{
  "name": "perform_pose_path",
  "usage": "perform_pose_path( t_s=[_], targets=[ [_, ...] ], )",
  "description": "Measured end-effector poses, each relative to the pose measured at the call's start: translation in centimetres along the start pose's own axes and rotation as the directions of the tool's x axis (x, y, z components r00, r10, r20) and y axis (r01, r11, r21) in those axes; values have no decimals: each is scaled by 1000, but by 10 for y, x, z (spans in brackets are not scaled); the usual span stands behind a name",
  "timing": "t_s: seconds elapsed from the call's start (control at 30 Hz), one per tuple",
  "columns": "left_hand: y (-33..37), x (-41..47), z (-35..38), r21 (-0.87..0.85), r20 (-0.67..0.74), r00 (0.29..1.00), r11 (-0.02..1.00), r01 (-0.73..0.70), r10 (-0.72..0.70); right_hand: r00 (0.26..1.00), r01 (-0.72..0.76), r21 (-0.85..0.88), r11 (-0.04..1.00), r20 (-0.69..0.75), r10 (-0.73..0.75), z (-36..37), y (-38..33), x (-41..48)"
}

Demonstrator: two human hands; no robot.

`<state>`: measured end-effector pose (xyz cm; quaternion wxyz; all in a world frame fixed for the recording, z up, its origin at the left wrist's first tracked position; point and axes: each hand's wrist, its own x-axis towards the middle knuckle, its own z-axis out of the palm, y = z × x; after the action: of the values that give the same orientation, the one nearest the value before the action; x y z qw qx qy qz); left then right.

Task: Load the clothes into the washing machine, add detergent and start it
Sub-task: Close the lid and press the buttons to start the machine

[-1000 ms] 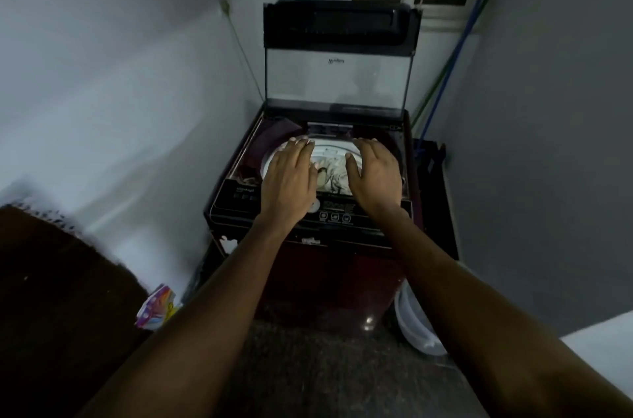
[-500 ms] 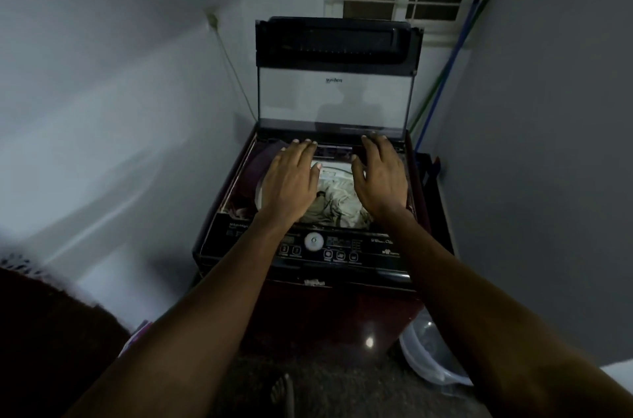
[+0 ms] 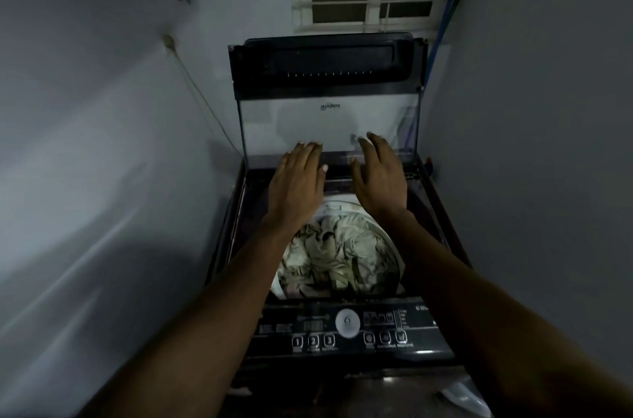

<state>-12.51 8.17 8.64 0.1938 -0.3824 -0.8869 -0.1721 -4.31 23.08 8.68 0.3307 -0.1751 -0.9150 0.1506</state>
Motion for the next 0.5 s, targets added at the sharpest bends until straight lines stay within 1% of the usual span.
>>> perform_pose_path(
  t_s=[0.13, 0.33, 0.5],
  targets=[
    [0, 29, 10, -38, -15, 1000, 999, -2, 2, 1000, -10, 11, 1000, 5, 10, 7, 14, 27],
    [4, 70, 19, -23, -49, 999, 1000, 11, -12, 999, 30, 14, 999, -10, -30, 16, 32, 64],
    [-2, 108, 24, -66, -83, 995, 996, 53, -59, 996, 80, 35, 996, 28, -81, 23, 41, 103]
  ],
)
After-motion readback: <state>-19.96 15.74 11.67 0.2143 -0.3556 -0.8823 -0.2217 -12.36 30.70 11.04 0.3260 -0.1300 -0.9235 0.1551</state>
